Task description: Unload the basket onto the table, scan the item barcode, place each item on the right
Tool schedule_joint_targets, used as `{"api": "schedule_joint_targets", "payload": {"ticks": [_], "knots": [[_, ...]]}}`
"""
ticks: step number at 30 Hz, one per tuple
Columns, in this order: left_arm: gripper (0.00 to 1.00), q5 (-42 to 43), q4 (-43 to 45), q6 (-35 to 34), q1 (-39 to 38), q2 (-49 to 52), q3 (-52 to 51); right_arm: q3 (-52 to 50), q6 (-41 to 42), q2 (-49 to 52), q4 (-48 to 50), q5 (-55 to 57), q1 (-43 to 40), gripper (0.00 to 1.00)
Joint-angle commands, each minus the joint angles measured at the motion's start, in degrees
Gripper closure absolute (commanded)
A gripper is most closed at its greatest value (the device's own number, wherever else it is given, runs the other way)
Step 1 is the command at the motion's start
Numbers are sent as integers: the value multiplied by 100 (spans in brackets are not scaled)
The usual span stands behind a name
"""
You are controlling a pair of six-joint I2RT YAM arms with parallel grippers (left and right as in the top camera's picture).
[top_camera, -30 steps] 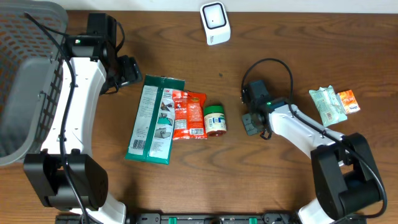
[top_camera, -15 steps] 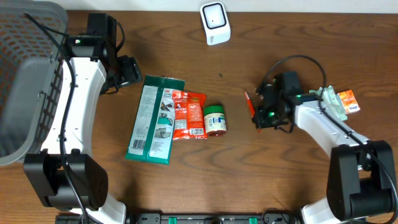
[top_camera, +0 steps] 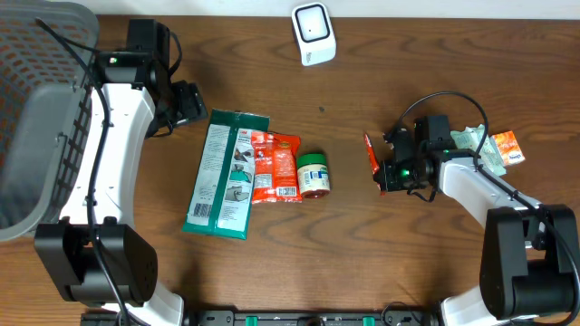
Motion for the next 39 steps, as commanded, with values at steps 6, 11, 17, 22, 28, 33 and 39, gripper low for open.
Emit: {"api": "schedule_joint_targets", "payload": {"ticks": [6, 11, 17, 22, 28, 33, 39], "knots": [[16, -52, -22, 55, 2, -57, 63, -61, -70, -98, 28, 133, -170, 73], [16, -52, -22, 52, 2, -57, 63, -61, -70, -98, 39, 400, -173, 65], [16, -52, -22, 52, 2, -57, 63, -61, -68, -98, 55, 997, -173, 62], [16, -52, -22, 52, 2, -57, 63, 210, 50, -114, -146, 984, -168, 61], [16, -52, -22, 52, 2, -57, 63, 763, 83, -125, -890, 988, 83, 60], [16, -52, -22, 52, 2, -57, 63, 715, 79, -98, -887, 1585, 476, 60], [16, -52, -22, 52, 2, -57, 63, 439, 81, -98, -721, 2498, 861, 57]]}}
